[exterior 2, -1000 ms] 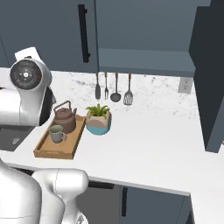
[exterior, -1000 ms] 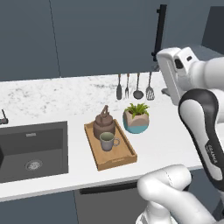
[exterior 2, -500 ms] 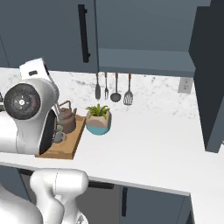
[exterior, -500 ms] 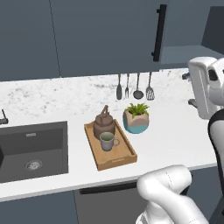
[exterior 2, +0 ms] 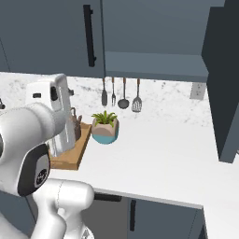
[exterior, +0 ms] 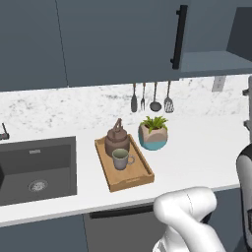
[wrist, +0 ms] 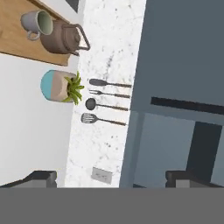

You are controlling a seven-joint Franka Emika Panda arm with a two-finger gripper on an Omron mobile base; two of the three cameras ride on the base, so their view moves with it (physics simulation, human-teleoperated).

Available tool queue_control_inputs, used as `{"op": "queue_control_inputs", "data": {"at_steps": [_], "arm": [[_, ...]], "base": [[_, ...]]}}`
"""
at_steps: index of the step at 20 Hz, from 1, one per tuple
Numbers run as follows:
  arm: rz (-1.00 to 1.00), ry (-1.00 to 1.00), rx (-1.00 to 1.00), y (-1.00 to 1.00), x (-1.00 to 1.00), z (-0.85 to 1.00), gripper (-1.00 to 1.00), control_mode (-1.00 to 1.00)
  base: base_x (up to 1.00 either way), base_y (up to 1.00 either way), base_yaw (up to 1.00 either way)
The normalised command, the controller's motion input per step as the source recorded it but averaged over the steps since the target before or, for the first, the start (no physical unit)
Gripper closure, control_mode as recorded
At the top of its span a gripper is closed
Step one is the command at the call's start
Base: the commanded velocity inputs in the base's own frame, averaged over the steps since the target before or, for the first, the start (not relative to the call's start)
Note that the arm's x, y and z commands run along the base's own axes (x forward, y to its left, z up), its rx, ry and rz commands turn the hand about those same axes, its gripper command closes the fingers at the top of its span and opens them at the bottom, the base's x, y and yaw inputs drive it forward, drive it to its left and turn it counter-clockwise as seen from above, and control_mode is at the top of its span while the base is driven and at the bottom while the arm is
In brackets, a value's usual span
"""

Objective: Pick the kettle from the counter and place it on the tray. Then pick the mug from the cabinet and place it on the tray. Then close the cabinet doors.

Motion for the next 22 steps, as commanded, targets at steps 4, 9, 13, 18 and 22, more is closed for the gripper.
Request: {"op": "queue_control_inputs", "data": {"at_steps": [4, 9, 13, 18, 22], "arm": [[-0.45, 0.0, 0.04, -0.64, -0.4, 0.0, -1.0, -1.0], [-0.39, 0.0, 0.11, -0.73, -0.35, 0.0, -1.0, -1.0], [-0.33, 0.0, 0.08, -0.88, -0.27, 0.0, -1.0, -1.0], [-0.31, 0.0, 0.09, -0.93, -0.21, 0.01, -1.0, -1.0], [-0.33, 0.0, 0.06, -0.86, -0.21, 0.06, -1.0, -1.0]], "base": [[0.0, 0.0, 0.0], [0.0, 0.0, 0.0], [0.0, 0.0, 0.0], [0.0, 0.0, 0.0], [0.0, 0.0, 0.0]]}}
